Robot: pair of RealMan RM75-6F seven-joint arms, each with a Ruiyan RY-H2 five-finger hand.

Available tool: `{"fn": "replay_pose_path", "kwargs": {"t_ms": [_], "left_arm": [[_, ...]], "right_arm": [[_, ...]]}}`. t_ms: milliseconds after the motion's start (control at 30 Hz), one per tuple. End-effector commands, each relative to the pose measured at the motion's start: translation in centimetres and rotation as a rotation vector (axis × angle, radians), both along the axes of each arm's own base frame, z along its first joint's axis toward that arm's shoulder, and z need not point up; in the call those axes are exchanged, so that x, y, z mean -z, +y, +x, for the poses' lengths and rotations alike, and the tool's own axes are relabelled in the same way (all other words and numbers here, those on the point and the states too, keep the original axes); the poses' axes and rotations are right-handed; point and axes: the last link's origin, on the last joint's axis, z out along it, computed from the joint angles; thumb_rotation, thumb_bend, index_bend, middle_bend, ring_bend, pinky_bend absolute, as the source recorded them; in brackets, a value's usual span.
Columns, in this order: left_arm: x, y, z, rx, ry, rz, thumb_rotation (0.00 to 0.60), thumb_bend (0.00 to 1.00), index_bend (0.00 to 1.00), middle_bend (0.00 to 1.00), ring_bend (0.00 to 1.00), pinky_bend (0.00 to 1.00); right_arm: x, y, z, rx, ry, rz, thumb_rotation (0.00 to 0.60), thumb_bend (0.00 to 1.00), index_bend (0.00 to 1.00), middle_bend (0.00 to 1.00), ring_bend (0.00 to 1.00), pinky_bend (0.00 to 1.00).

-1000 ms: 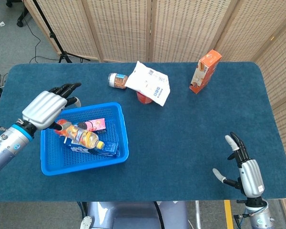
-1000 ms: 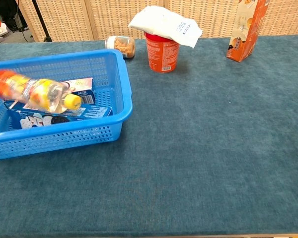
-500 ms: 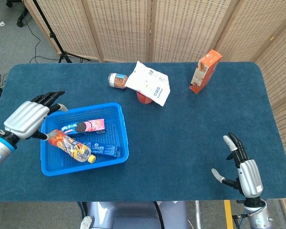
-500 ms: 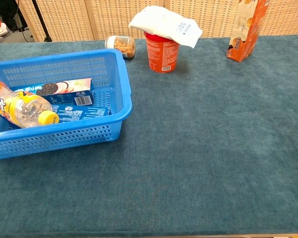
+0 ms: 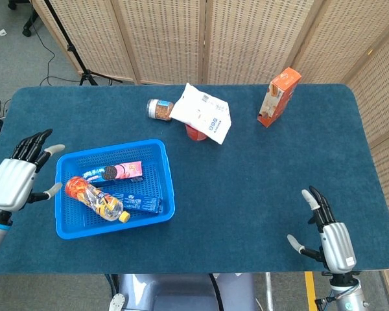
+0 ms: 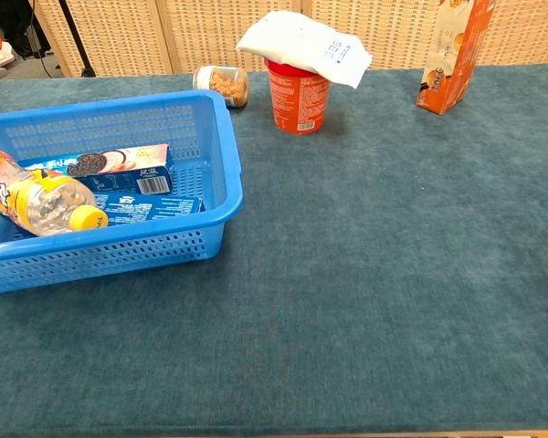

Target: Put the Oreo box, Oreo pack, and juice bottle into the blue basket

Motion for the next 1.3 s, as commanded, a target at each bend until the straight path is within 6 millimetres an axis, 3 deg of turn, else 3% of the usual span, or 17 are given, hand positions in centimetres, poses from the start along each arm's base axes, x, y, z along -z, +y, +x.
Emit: {"fn": "replay_pose_path", "kwargs": {"t_ms": [33, 233, 400, 600, 733, 1300], "left_arm": [[1.0, -1.5, -2.6, -0.049, -0.022, 0.047, 0.600, 0.22, 0.22, 0.00, 0.00, 0.10], [2.4, -3.2, -5.0, -0.075, 0.028, 0.120, 0.600, 0.22, 0.22, 0.00, 0.00, 0.10], [3.0, -3.9, -6.5, -0.100, 0.046, 0.128, 0.600, 0.22, 0.22, 0.00, 0.00, 0.10], [3.3, -4.3, -7.9, -0.129, 0.060, 0.116, 0.600, 0.23, 0.22, 0.00, 0.00, 0.10], [3.4, -4.2, -8.0, -0.122, 0.079, 0.124, 0.600, 0.23, 0.22, 0.00, 0.00, 0.10], [2.5, -4.0, -8.8, -0.161, 0.118, 0.143, 0.600, 0.23, 0.22, 0.00, 0.00, 0.10]], "right_arm": [[-0.2, 0.0, -0.2, 0.066, 0.033, 0.035, 0.600, 0.23, 0.00, 0.00, 0.00, 0.46], [-0.2, -0.6, -0.6, -0.023, 0.121, -0.019, 0.600, 0.23, 0.00, 0.00, 0.00, 0.46], [-0.4, -1.2, -1.5, -0.063, 0.267, -0.073, 0.600, 0.23, 0.00, 0.00, 0.00, 0.36], [-0.5, -1.7, -3.0, -0.056, 0.522, -0.089, 0.600, 0.21, 0.00, 0.00, 0.00, 0.13], [-0.4, -1.8, -3.6, -0.012, 0.577, -0.027, 0.600, 0.21, 0.00, 0.00, 0.00, 0.01], [-0.6, -1.8, -3.3, 0.010, 0.612, 0.005, 0.600, 0.21, 0.00, 0.00, 0.00, 0.00]]}}
